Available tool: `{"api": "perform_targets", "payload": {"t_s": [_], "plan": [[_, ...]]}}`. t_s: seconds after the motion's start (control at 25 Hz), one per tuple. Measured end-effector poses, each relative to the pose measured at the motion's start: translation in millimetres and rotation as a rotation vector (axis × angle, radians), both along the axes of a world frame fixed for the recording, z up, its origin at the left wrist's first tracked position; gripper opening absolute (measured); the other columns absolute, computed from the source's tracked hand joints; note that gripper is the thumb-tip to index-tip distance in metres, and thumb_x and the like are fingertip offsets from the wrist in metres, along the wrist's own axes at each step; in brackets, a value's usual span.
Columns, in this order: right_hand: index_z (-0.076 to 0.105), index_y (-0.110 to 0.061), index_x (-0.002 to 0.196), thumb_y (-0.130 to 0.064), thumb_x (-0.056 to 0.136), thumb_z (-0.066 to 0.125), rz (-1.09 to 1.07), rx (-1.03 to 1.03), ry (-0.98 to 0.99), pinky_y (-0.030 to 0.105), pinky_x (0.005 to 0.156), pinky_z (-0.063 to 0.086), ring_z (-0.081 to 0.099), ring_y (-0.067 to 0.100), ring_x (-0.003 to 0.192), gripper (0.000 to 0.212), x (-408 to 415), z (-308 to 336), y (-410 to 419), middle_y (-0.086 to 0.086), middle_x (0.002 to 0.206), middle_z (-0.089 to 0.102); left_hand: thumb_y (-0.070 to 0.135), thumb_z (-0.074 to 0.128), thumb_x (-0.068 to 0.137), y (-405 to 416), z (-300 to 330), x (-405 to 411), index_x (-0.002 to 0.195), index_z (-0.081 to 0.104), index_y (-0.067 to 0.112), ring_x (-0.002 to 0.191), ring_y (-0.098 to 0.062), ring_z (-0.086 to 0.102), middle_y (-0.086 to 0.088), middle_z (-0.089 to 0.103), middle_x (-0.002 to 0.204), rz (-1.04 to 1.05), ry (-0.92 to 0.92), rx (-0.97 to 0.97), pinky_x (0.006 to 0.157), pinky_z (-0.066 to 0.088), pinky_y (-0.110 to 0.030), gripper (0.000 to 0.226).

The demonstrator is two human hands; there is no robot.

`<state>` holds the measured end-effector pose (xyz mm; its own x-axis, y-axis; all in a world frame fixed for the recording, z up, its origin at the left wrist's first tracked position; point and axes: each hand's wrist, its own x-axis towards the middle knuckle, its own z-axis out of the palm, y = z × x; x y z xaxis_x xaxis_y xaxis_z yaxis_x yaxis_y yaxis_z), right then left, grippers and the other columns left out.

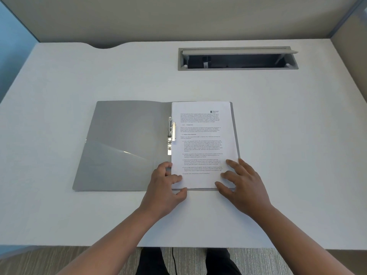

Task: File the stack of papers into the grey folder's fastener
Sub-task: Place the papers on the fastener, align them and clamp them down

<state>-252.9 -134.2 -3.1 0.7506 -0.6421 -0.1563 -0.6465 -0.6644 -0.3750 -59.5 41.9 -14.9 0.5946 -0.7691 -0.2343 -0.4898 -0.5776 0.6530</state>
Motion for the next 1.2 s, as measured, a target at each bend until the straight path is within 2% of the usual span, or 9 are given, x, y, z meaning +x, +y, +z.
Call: {"api": "perform_targets", "payload": {"t_s": [0.12, 0.2, 0.28, 0.44, 0.52, 0.6, 0.76, 1.04, 1.2], "plan": [[0.065, -0.028, 0.118, -0.056, 0.089, 0.058, 0.006, -0.027, 0.102, 0.049, 0.107, 0.038, 0.036, 0.035, 0.143, 0.040, 8.2, 6.1, 0.3, -0.004, 0.145, 0.054, 0.044, 0.074, 0.086, -9.4, 9.3, 2.8, 0.107, 0.077, 0.014, 0.117, -0.013, 0.044, 0.007, 0.036, 0.136, -0.008, -0.042, 0.048, 0.093, 0.045, -0.023, 0.036], [0.051, -0.031, 0.139, -0.056, 0.093, 0.053, 0.014, -0.021, 0.172, 0.046, 0.112, 0.030, 0.027, 0.032, 0.147, 0.052, 12.4, 10.6, 1.8, -0.007, 0.151, 0.047, 0.045, 0.069, 0.089, -22.4, 21.7, 9.9, 0.094, 0.079, 0.018, 0.119, -0.017, 0.043, 0.005, 0.037, 0.134, -0.112, -0.177, 0.122, 0.087, 0.048, -0.027, 0.030], [0.041, -0.033, 0.147, -0.056, 0.096, 0.047, 0.006, 0.000, 0.208, 0.043, 0.115, 0.026, 0.020, 0.029, 0.149, 0.056, 15.2, 13.1, 3.1, -0.009, 0.155, 0.039, 0.046, 0.069, 0.089, -44.1, 34.8, 24.1, 0.092, 0.078, 0.020, 0.118, -0.020, 0.044, 0.003, 0.041, 0.132, -0.193, -0.279, 0.141, 0.088, 0.051, -0.032, 0.027], [0.038, -0.037, 0.149, -0.057, 0.097, 0.044, 0.005, 0.033, 0.225, 0.041, 0.116, 0.024, 0.014, 0.026, 0.150, 0.056, 17.0, 15.5, 0.5, -0.012, 0.157, 0.032, 0.028, 0.070, 0.090, -120.3, 46.9, 90.0, 0.121, 0.070, 0.013, 0.113, -0.028, 0.056, -0.010, 0.048, 0.130, -0.048, -0.270, -0.107, 0.100, 0.048, -0.036, 0.034], [0.037, -0.037, 0.149, -0.057, 0.097, 0.043, 0.010, 0.043, 0.225, 0.041, 0.116, 0.025, 0.013, 0.026, 0.150, 0.056, 16.8, 14.3, 0.2, -0.012, 0.158, 0.031, 0.021, 0.065, 0.094, -159.9, 47.2, 132.3, 0.135, 0.061, 0.010, 0.123, -0.029, 0.056, -0.014, 0.048, 0.139, 0.057, -0.192, -0.073, 0.107, 0.043, -0.032, 0.043], [0.040, -0.036, 0.148, -0.058, 0.096, 0.043, 0.031, 0.035, 0.238, 0.043, 0.114, 0.031, 0.017, 0.028, 0.149, 0.057, 14.6, 12.7, 1.6, -0.009, 0.157, 0.034, 0.018, 0.062, 0.096, -186.8, 41.0, 162.0, 0.141, 0.057, 0.010, 0.131, -0.028, 0.053, -0.013, 0.046, 0.148, 0.075, -0.143, 0.025, 0.107, 0.038, -0.028, 0.046], [0.054, -0.030, 0.139, -0.065, 0.081, 0.050, 0.075, 0.013, 0.237, 0.048, 0.102, 0.047, 0.037, 0.034, 0.140, 0.068, 7.3, 11.1, -0.1, -0.003, 0.147, 0.048, 0.012, 0.060, 0.096, -204.2, 33.3, 181.0, 0.130, 0.067, 0.011, 0.130, -0.027, 0.054, -0.010, 0.057, 0.143, -0.060, -0.174, 0.146, 0.106, 0.042, -0.030, 0.035], [0.035, -0.032, 0.150, -0.048, 0.079, 0.056, 0.075, 0.101, 0.164, 0.042, 0.113, 0.038, 0.014, 0.025, 0.150, 0.076, 0.1, 10.8, -5.5, -0.005, 0.163, 0.022, 0.008, 0.063, 0.091, -212.9, 36.4, 181.6, 0.108, 0.075, 0.014, 0.099, -0.024, 0.064, -0.009, 0.071, 0.110, -0.083, -0.173, 0.164, 0.080, 0.045, -0.025, 0.021], [0.036, -0.030, 0.150, -0.033, 0.080, 0.064, 0.032, 0.128, 0.092, 0.036, 0.108, 0.042, 0.017, 0.023, 0.148, 0.075, -1.2, 10.5, -6.4, -0.003, 0.164, 0.018, 0.007, 0.064, 0.090, -214.5, 37.5, 182.2, 0.100, 0.075, 0.013, 0.088, -0.020, 0.062, -0.005, 0.069, 0.097, -0.068, -0.175, 0.158, 0.075, 0.043, -0.025, 0.016]]}}
